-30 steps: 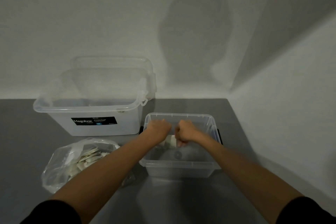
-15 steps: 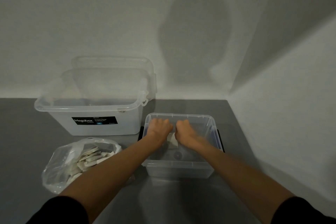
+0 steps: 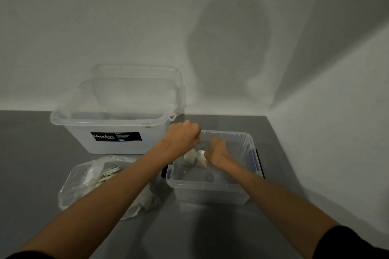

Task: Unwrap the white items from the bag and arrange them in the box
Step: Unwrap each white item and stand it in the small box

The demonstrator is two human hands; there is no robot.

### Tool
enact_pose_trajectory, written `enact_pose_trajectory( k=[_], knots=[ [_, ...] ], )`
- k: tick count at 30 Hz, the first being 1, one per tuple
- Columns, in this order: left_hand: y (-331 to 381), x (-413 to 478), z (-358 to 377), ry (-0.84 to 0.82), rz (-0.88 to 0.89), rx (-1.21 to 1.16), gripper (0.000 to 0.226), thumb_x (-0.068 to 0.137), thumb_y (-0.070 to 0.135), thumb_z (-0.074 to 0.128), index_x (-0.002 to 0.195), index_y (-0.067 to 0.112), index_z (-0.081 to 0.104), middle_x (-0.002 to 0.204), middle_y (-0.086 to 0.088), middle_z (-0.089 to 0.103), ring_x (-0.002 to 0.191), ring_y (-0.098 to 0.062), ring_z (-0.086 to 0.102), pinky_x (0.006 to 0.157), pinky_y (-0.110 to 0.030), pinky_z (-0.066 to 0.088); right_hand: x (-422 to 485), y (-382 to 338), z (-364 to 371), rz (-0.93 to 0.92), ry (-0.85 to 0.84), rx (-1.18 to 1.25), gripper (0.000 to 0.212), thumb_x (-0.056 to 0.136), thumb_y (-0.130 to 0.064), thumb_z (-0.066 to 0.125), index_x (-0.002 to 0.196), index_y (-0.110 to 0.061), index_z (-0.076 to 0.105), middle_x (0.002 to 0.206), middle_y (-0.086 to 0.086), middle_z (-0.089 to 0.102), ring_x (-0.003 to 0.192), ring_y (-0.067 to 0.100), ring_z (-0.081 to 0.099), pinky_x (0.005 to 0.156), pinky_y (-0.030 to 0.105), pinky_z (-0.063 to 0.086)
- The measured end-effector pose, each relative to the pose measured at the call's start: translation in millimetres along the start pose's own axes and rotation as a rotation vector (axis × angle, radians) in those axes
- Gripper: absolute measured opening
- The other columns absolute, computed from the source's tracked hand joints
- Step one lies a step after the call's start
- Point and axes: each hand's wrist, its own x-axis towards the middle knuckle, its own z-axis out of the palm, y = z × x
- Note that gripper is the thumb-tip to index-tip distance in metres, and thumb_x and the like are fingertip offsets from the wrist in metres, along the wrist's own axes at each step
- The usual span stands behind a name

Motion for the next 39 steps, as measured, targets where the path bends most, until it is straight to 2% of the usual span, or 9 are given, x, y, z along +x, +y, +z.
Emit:
enact_pose_trajectory(
  k=[3,7,14,16,19,27,32,35,39],
  knots=[
    [-10,-8,-6,0.053,-0.019,-0.041,0.026,0.094,0.026,0.044,0.093,0.011,0.065,0.087,-0.007,0.068,0.076,-0.025,0.064,0.069,-0.035,0.054,1,0,2,0.064,0.033,0.068,0.015,0.087,-0.002,0.058,0.100,0.005,0.062,0.101,0.019,0.067,0.092,0.031,0.066,0.064,0.027,0.045],
    [-18,-21,-12,0.094,-0.037,-0.087,0.025,0.096,0.027,0.046,0.097,0.012,0.067,0.088,-0.004,0.070,0.077,-0.021,0.065,0.073,-0.034,0.055,0,-1,4,0.078,0.082,0.049,0.026,0.090,0.002,0.053,0.116,0.007,0.054,0.118,0.022,0.060,0.109,0.034,0.059,0.074,0.027,0.043],
    [-27,-37,-19,0.099,-0.067,-0.136,0.026,0.096,0.030,0.048,0.101,0.013,0.068,0.093,-0.003,0.070,0.081,-0.020,0.067,0.076,-0.034,0.055,-7,-1,-1,0.027,0.053,-0.028,0.027,0.093,-0.001,0.050,0.119,0.007,0.054,0.124,0.022,0.055,0.112,0.034,0.057,0.086,0.033,0.047],
    [-30,-41,-23,0.098,-0.074,-0.144,0.026,0.096,0.031,0.048,0.103,0.016,0.068,0.094,-0.002,0.071,0.083,-0.019,0.066,0.077,-0.034,0.055,-12,-2,-9,-0.013,0.049,-0.061,0.025,0.093,-0.004,0.052,0.117,0.004,0.054,0.122,0.020,0.055,0.107,0.033,0.058,0.080,0.032,0.047],
    [-36,-49,-32,0.090,-0.091,-0.172,0.025,0.096,0.034,0.049,0.104,0.020,0.068,0.097,0.002,0.071,0.087,-0.016,0.064,0.077,-0.035,0.054,-23,-9,-28,-0.102,0.085,-0.193,0.006,0.090,-0.007,0.053,0.093,-0.006,0.058,0.106,0.016,0.063,0.083,0.029,0.060,0.067,0.032,0.046],
    [-77,-95,-59,0.084,-0.212,-0.272,0.017,0.091,0.033,0.055,0.095,0.026,0.070,0.087,0.009,0.068,0.085,-0.013,0.063,0.071,-0.031,0.049,-79,-86,-79,-0.386,0.385,-0.222,0.021,0.091,-0.014,0.048,0.086,-0.008,0.068,0.082,0.007,0.067,0.071,0.026,0.062,0.064,0.036,0.053],
    [-121,-138,-60,0.028,-0.257,-0.298,0.014,0.089,0.033,0.057,0.094,0.029,0.070,0.087,0.012,0.070,0.083,-0.011,0.064,0.075,-0.035,0.054,-109,-149,-51,-0.523,0.283,-0.130,0.020,0.091,-0.017,0.052,0.090,-0.012,0.071,0.084,0.004,0.067,0.072,0.022,0.063,0.060,0.031,0.048],
    [-148,-160,-50,-0.052,-0.262,-0.301,0.014,0.088,0.032,0.059,0.093,0.026,0.070,0.089,0.009,0.069,0.082,-0.011,0.064,0.077,-0.038,0.055,-110,-178,-16,-0.561,0.134,-0.096,0.018,0.089,-0.012,0.054,0.085,-0.008,0.071,0.083,0.008,0.068,0.070,0.023,0.065,0.066,0.037,0.057],
    [-180,-186,-26,-0.154,-0.223,-0.349,0.011,0.084,0.025,0.061,0.086,0.024,0.071,0.085,0.005,0.071,0.077,-0.013,0.066,0.075,-0.040,0.057,-102,-201,42,-0.566,-0.109,-0.160,0.014,0.087,-0.005,0.057,0.091,-0.007,0.070,0.097,0.012,0.067,0.083,0.024,0.065,0.078,0.040,0.056]
  ],
)
